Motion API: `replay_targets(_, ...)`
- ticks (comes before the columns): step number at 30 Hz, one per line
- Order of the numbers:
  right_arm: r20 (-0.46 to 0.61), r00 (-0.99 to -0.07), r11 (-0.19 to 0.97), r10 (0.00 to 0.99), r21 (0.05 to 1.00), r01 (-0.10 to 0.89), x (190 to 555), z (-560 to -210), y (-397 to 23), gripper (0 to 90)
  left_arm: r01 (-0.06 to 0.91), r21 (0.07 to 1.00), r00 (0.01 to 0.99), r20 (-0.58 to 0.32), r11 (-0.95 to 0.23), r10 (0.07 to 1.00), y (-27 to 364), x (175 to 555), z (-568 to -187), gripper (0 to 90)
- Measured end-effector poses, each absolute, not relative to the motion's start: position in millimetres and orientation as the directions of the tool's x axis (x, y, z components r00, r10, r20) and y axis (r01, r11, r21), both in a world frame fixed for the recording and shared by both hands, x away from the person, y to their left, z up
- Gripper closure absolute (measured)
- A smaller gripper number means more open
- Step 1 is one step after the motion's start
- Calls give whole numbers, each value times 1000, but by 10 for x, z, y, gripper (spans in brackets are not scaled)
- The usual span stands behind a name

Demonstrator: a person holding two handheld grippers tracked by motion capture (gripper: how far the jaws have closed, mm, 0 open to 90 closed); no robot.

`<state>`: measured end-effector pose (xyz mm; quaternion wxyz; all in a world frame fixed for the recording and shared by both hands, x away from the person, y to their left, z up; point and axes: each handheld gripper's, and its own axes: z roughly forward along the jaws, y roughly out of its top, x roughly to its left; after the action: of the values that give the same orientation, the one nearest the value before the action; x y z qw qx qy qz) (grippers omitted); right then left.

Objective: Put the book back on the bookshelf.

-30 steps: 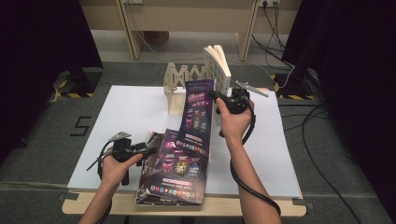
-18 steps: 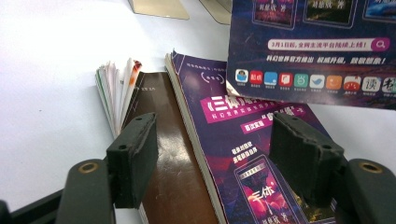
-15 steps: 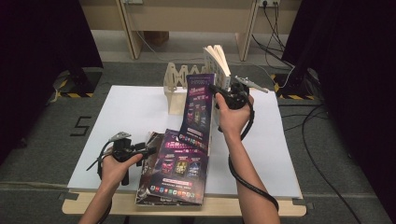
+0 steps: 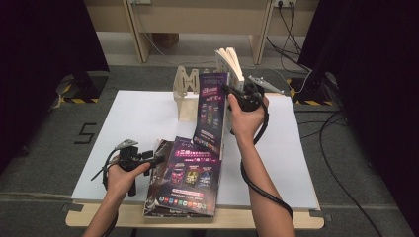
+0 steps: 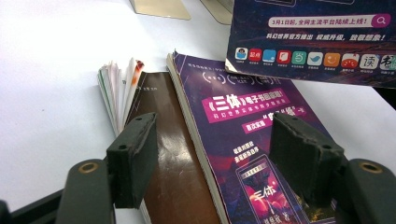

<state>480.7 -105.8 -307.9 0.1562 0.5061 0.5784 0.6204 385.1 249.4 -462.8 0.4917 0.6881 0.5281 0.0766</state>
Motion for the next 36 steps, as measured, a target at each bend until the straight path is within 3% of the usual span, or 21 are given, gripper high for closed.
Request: replay_targets(36, 361, -406, -260, 839, 923, 285, 5083, -2960, -926, 834, 655, 755, 432, -413, 36, 802, 2504, 3852, -4649, 318)
